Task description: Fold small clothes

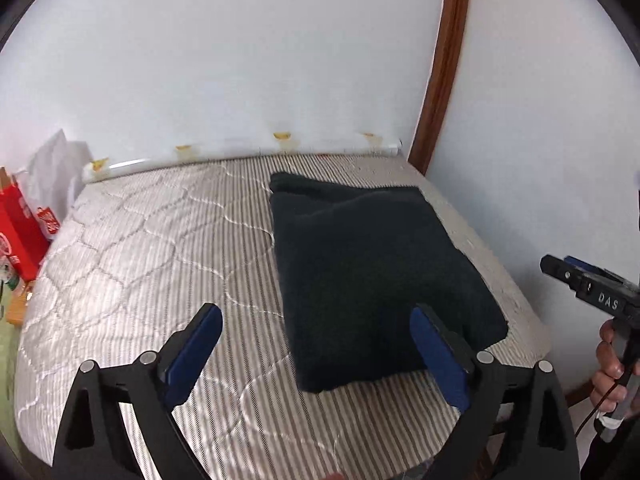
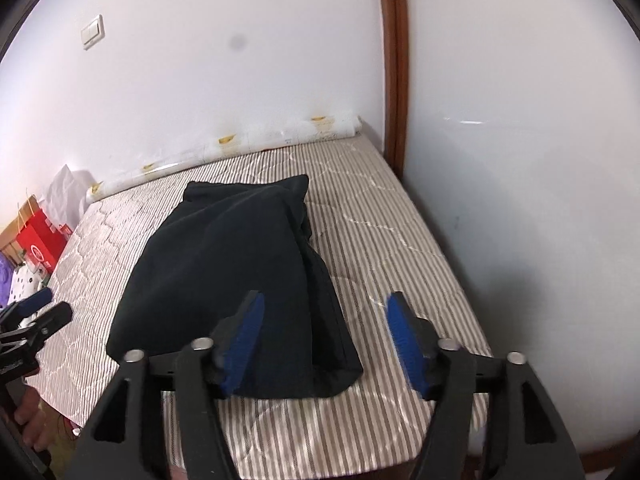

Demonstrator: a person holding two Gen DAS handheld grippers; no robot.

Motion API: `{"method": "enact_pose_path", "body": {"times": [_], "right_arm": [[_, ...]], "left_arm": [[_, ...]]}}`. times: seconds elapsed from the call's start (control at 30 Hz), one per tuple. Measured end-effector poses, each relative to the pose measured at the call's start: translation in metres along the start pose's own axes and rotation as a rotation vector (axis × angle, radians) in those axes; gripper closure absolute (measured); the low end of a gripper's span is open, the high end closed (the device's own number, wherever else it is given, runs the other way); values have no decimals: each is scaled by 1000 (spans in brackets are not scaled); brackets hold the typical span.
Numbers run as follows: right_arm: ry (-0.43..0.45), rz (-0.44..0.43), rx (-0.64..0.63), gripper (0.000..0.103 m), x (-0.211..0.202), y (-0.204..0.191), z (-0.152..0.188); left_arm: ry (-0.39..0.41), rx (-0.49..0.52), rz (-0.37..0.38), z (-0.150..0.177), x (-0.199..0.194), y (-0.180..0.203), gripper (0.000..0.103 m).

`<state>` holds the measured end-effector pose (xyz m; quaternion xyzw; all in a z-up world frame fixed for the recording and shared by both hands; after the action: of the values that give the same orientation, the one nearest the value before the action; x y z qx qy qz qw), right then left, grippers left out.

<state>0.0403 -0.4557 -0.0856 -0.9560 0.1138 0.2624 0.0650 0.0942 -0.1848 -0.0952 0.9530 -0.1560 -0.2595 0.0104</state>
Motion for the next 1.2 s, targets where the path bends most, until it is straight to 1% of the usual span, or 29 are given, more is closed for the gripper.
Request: {"method": "enact_pose_path", "body": {"times": [0.03,0.07,0.1,0.2,0.33,0.53,0.67,0.8,1.2], "right_arm": [[14,2,-2,23,-8,-1,-1],[26,-1,-6,15,-13,-2,-2],[35,0,-11,12,-19,-3,-3],[64,5,-15,10,-33,-2,-2],[62,-3,2,10,-45,0,0],[78,-10,-36,9,-64,-11,3],[84,-18,-61,9,-73,-22,6],[88,-32,-53,9,-79,-27,9],[80,-36,-58,9,-81,-32,17]], "left_arm": [[7,-3,-12,-2,-7,-2,7],[10,-9,-17,-2,-11,-3,7],[8,-17,-19,-2,-16,-5,7],[3,-37,-27,-1,-28,-9,7],[22,-35,-52,-1,-45,-12,7],[54,-50,-69,-1,-65,-18,7],[64,-47,-77,0,-70,-21,7],[61,-53,-87,3,-71,-24,7],[48,-47,-89,10,-68,-21,7]]}}
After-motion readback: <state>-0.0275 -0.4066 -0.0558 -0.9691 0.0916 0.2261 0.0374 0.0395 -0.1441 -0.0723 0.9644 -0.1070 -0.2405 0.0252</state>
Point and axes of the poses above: each gripper's, at about its wrist camera, not at the fingertips, and x roughly the way its jaws point, y to its right, z to its underside, the point moved 6 cm from there along x, roughly the way its jaws point, and after that the axes turned 14 degrees about y, right-handed, at the moved point
